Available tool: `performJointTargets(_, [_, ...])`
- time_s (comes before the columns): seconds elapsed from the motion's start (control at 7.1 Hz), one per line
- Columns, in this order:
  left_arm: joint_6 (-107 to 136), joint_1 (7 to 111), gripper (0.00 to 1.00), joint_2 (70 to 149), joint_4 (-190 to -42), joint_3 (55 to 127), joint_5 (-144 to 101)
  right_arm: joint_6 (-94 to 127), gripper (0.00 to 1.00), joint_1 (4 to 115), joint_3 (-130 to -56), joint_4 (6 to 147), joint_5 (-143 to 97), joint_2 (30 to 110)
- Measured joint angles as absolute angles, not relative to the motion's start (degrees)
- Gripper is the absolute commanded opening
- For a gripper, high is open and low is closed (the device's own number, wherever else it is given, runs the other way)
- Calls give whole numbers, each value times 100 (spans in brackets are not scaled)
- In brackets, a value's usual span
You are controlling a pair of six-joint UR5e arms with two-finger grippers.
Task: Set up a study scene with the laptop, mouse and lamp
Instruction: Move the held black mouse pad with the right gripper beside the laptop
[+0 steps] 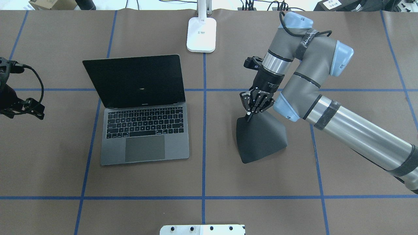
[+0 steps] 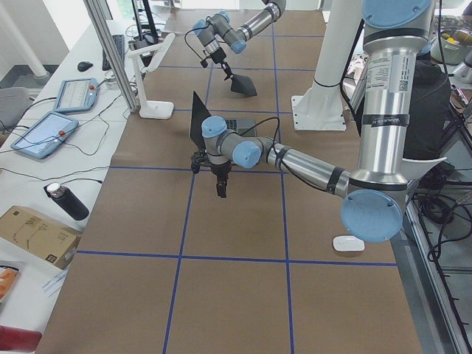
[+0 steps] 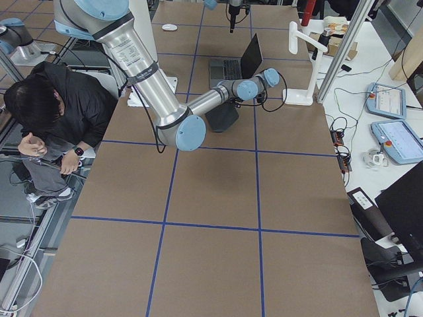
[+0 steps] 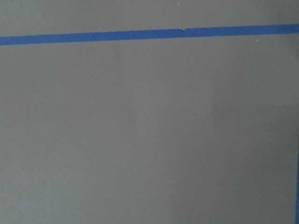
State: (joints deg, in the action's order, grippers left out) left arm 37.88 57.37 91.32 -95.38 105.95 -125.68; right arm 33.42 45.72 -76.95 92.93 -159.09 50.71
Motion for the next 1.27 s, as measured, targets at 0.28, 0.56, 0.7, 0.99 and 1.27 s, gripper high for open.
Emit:
performJointTargets(0.28, [3788,5740,100,9139,-9555,10569,-12568,3400,0,4501,-7587,9272,-15743,4918])
performJointTargets(0.56, [3788,5743,100,9143,-9560,10538,-12568,3656,0,4415,-7445,8974,-15433,4842])
performJointTargets(0.7, [3788,5742,100,9146,-9562,10525,-12568,3966,0,4362,-7330,8649,-15262,4828])
performJointTargets(0.99, [3788,5740,100,9149,-9564,10502,-12568,4541,0,4282,-7089,8088,-15004,4736])
performJointTargets(1.27, [3788,5739,100,9152,-9570,10471,-12568,4851,0,4233,-6965,7955,-14954,4594])
